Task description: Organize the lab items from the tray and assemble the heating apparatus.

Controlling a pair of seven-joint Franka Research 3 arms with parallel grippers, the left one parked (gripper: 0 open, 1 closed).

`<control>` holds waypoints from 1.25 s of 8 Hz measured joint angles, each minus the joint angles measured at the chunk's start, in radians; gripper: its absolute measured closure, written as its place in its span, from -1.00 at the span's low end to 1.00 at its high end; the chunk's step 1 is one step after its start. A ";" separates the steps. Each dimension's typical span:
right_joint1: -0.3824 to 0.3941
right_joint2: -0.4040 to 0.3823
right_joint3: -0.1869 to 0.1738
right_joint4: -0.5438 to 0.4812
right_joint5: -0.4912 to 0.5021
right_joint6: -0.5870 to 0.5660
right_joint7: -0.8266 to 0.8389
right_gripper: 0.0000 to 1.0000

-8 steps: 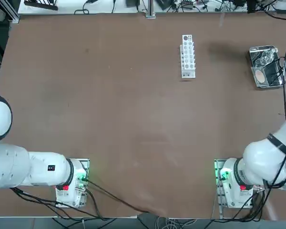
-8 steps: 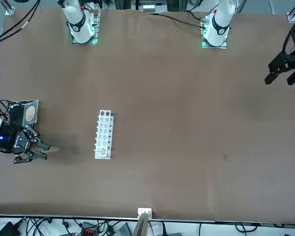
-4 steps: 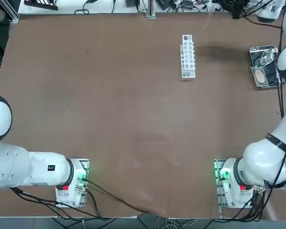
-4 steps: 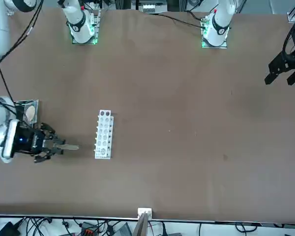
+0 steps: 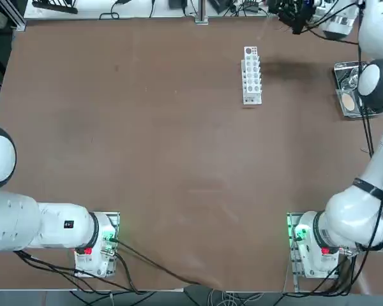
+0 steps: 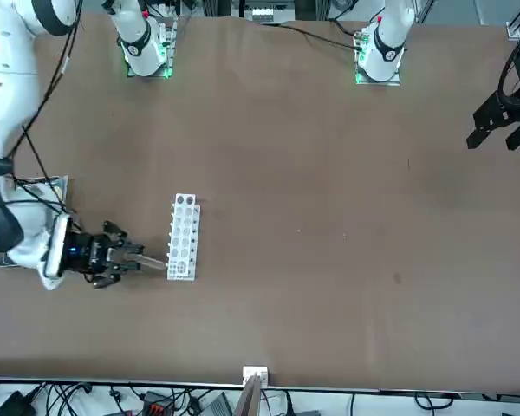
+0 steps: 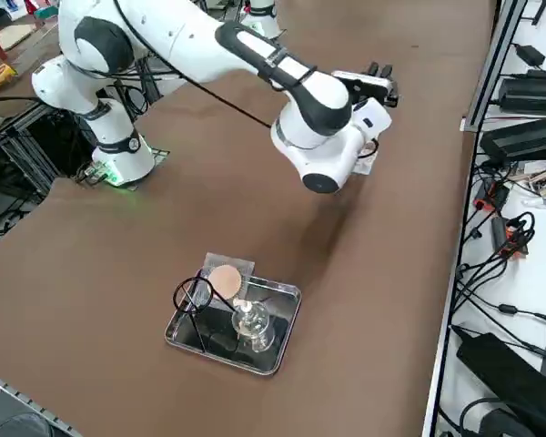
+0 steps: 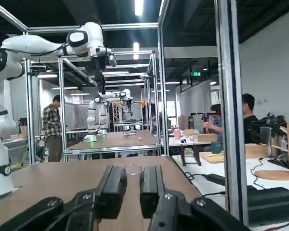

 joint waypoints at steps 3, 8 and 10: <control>0.020 -0.002 -0.001 0.047 -0.015 0.004 -0.003 0.56; 0.061 -0.002 -0.002 0.081 -0.109 0.060 -0.003 0.56; 0.066 -0.001 -0.002 0.080 -0.116 0.067 -0.003 0.56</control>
